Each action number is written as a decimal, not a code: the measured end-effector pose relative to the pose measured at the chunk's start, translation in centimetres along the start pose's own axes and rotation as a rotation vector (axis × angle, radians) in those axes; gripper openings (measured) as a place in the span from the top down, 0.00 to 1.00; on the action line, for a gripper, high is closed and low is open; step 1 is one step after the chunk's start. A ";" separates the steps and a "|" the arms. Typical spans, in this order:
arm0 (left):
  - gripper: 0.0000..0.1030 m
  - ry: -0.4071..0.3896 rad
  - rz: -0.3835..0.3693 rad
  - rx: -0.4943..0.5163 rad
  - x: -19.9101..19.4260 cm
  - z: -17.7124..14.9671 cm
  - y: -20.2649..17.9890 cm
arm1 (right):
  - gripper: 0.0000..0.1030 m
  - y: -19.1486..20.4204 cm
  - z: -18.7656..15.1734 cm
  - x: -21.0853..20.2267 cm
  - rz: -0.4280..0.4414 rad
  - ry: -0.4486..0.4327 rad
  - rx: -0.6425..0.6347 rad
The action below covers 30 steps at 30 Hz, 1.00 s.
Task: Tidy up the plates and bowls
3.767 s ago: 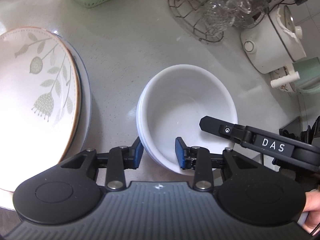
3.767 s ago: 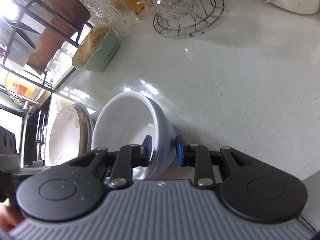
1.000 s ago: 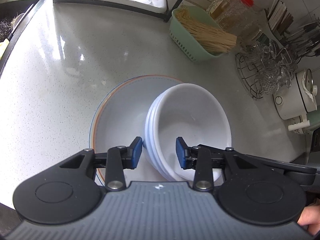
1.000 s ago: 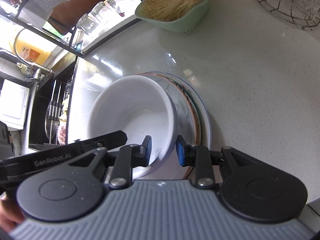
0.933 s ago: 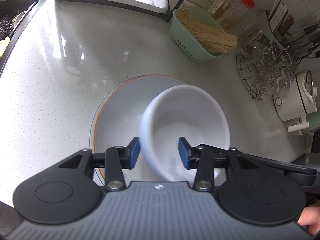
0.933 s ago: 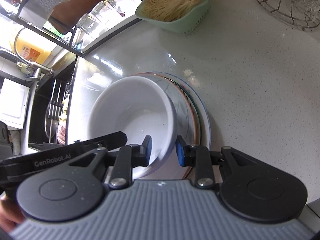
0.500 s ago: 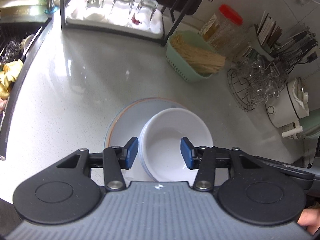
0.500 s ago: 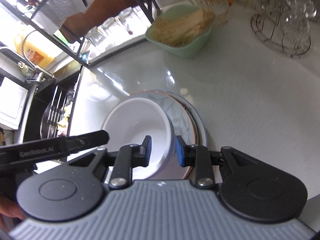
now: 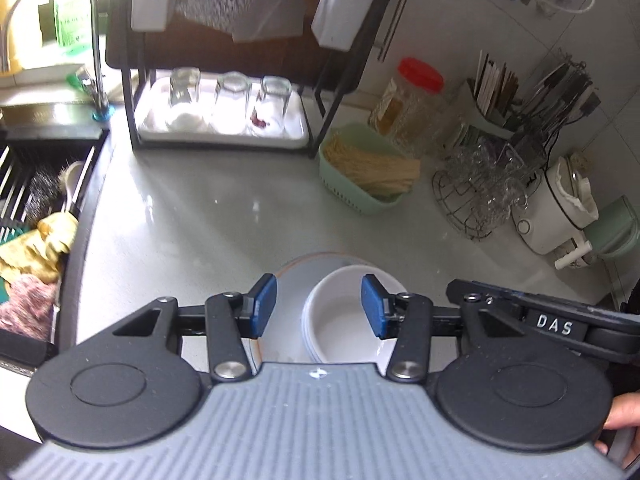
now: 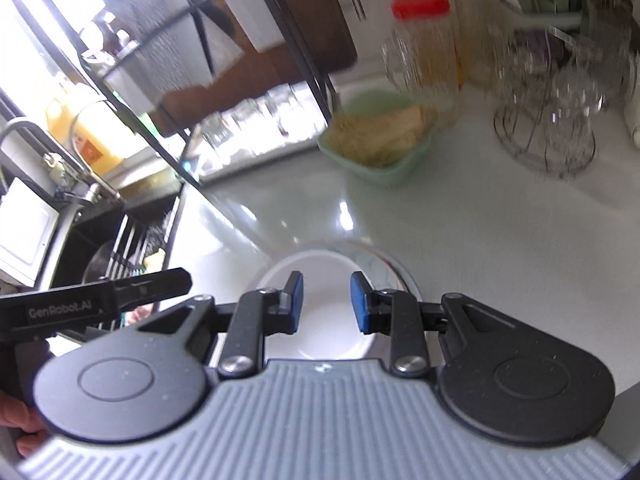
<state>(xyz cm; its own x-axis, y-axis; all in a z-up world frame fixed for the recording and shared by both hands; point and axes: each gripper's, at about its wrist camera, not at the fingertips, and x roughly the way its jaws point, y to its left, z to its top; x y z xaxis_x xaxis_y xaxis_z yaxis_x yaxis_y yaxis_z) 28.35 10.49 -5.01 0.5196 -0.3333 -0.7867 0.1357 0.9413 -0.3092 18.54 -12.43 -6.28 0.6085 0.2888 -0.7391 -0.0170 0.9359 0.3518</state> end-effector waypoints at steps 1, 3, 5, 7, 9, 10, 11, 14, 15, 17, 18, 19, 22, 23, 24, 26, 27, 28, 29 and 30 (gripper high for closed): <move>0.49 -0.016 0.003 0.008 -0.8 0.1 -0.2 | 0.71 0.1 0.3 -0.7 0.005 -0.017 -0.008; 0.43 -0.055 0.018 0.016 -2.4 0.1 -0.7 | 0.71 0.3 0.8 -2.1 0.013 -0.054 -0.033; 0.37 -0.102 0.040 0.025 -4.1 -0.2 -1.6 | 0.71 0.3 1.0 -3.7 0.020 -0.090 -0.064; 0.37 -0.135 0.065 0.025 -5.6 -0.7 -2.5 | 0.71 0.1 1.0 -5.3 0.036 -0.120 -0.089; 0.35 -0.163 0.085 0.023 -7.1 -1.4 -3.6 | 0.71 -0.1 0.8 -6.8 0.052 -0.146 -0.109; 0.33 -0.175 0.093 0.024 -7.9 -1.9 -4.2 | 0.71 -0.3 0.6 -7.6 0.059 -0.159 -0.118; 0.32 -0.188 0.101 0.026 -8.7 -2.5 -4.9 | 0.71 -0.4 0.4 -8.3 0.066 -0.171 -0.125; 0.30 -0.222 0.133 0.032 -10.7 -4.3 -6.9 | 0.71 -1.0 -0.5 -10.6 0.090 -0.202 -0.143; 0.30 -0.234 0.144 0.025 -11.4 -5.0 -7.6 | 0.71 -1.2 -0.8 -11.3 0.097 -0.210 -0.151; 0.25 -0.257 0.159 0.011 -12.5 -6.4 -8.8 | 0.71 -1.8 -1.6 -12.7 0.113 -0.224 -0.167; 0.24 -0.267 0.170 0.005 -13.0 -7.1 -9.5 | 0.71 -2.1 -2.1 -13.4 0.121 -0.229 -0.175; 0.21 -0.276 0.180 0.003 -13.5 -7.9 -10.2 | 0.71 -2.4 -2.5 -14.0 0.129 -0.230 -0.183; 0.14 -0.298 0.203 0.001 -14.7 -10.4 -12.3 | 0.71 -3.2 -3.9 -15.7 0.149 -0.233 -0.214; 0.12 -0.296 0.214 -0.004 -15.1 -11.2 -12.9 | 0.71 -3.5 -4.4 -16.1 0.154 -0.233 -0.222; 0.11 -0.292 0.223 -0.010 -15.3 -11.9 -13.5 | 0.71 -3.8 -4.8 -16.7 0.160 -0.232 -0.228; 0.10 -0.280 0.236 -0.023 -15.7 -13.4 -14.3 | 0.71 -4.2 -5.5 -17.6 0.169 -0.229 -0.234; 0.10 -0.276 0.240 -0.028 -15.8 -14.1 -14.7 | 0.71 -4.3 -5.9 -18.0 0.173 -0.230 -0.239; 0.10 -0.273 0.243 -0.031 -16.0 -14.7 -14.9 | 0.71 -4.4 -6.2 -18.3 0.172 -0.230 -0.245; 0.10 -0.271 0.248 -0.034 -16.2 -15.3 -15.2 | 0.71 -4.5 -6.5 -18.5 0.170 -0.229 -0.247; 0.10 -0.268 0.253 -0.036 -16.3 -15.8 -15.4 | 0.71 -4.6 -6.8 -18.6 0.171 -0.227 -0.247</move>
<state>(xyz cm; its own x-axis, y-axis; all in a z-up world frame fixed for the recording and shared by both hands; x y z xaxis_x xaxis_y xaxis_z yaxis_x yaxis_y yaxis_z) 4.48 0.57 4.12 0.7358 -0.0600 -0.6745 -0.0522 0.9881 -0.1449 1.92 -20.74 2.01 0.7405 0.4186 -0.5257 -0.3070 0.9066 0.2894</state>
